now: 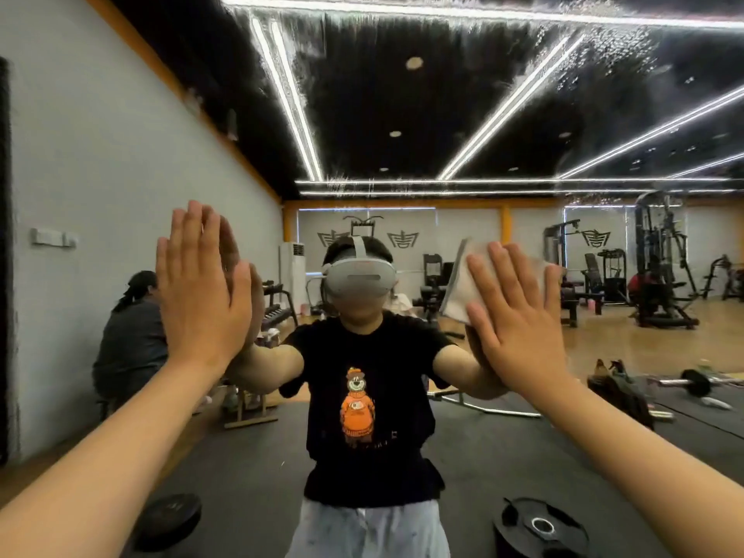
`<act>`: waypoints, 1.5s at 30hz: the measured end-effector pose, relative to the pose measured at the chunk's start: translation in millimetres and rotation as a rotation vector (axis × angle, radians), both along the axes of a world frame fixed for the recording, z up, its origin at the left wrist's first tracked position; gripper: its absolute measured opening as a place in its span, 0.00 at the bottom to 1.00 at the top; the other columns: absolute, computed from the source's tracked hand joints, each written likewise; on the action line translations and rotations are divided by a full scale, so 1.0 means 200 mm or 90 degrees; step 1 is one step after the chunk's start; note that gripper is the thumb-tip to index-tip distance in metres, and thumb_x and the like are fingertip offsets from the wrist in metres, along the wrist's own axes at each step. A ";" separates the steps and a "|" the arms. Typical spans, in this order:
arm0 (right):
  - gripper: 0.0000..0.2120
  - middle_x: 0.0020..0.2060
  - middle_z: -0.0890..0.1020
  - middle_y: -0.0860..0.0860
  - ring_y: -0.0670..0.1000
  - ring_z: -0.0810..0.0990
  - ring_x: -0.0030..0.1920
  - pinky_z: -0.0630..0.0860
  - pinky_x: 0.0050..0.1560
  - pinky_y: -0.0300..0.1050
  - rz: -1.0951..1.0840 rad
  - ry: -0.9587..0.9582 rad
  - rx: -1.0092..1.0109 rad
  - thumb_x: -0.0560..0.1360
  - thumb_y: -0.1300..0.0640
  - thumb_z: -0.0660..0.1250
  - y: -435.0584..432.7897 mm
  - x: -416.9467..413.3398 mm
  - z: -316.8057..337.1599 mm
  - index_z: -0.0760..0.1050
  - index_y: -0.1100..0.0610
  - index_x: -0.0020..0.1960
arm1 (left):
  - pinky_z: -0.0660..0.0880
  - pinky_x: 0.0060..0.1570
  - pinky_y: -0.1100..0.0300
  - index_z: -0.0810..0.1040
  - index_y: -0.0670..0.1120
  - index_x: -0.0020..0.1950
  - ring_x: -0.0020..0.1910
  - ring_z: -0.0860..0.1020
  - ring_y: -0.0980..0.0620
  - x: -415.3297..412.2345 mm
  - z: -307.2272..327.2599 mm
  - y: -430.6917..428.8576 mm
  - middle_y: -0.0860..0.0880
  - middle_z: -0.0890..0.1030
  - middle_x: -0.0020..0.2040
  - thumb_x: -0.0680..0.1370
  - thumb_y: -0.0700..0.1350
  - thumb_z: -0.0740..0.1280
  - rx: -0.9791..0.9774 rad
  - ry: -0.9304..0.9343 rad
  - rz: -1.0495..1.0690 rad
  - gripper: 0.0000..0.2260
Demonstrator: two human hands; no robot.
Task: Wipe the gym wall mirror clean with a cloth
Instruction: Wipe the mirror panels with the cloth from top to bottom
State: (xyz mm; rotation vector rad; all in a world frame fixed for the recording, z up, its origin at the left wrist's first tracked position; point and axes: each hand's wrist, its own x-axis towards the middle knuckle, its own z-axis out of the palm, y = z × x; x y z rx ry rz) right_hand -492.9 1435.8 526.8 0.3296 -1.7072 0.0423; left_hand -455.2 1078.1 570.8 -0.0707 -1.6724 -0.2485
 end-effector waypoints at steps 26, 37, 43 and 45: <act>0.28 0.81 0.48 0.53 0.54 0.44 0.80 0.37 0.77 0.61 0.020 -0.034 -0.171 0.83 0.44 0.40 -0.71 0.06 -0.03 0.46 0.50 0.81 | 0.43 0.79 0.51 0.51 0.40 0.81 0.81 0.50 0.46 -0.02 -0.62 -0.09 0.43 0.51 0.82 0.81 0.51 0.52 -0.163 -0.038 0.006 0.31; 0.27 0.81 0.51 0.54 0.57 0.48 0.80 0.41 0.77 0.64 0.026 -0.009 0.155 0.84 0.45 0.47 -1.44 0.09 0.05 0.51 0.49 0.81 | 0.44 0.79 0.48 0.52 0.36 0.80 0.81 0.50 0.44 -0.04 -0.62 -0.10 0.39 0.52 0.81 0.83 0.47 0.50 0.099 0.063 -0.141 0.27; 0.27 0.80 0.54 0.53 0.57 0.49 0.80 0.48 0.76 0.66 0.067 0.000 0.209 0.84 0.44 0.50 -1.34 0.07 -0.22 0.53 0.50 0.81 | 0.44 0.78 0.51 0.56 0.37 0.79 0.80 0.52 0.47 -0.05 -0.62 -0.11 0.41 0.57 0.80 0.83 0.47 0.48 0.107 0.085 -0.142 0.26; 0.28 0.80 0.54 0.53 0.56 0.50 0.80 0.49 0.76 0.66 0.067 -0.003 0.238 0.83 0.45 0.53 -1.29 0.07 -0.43 0.54 0.51 0.81 | 0.44 0.78 0.52 0.57 0.38 0.79 0.80 0.52 0.46 -0.04 -0.62 -0.11 0.41 0.58 0.80 0.83 0.47 0.48 0.101 0.081 -0.150 0.26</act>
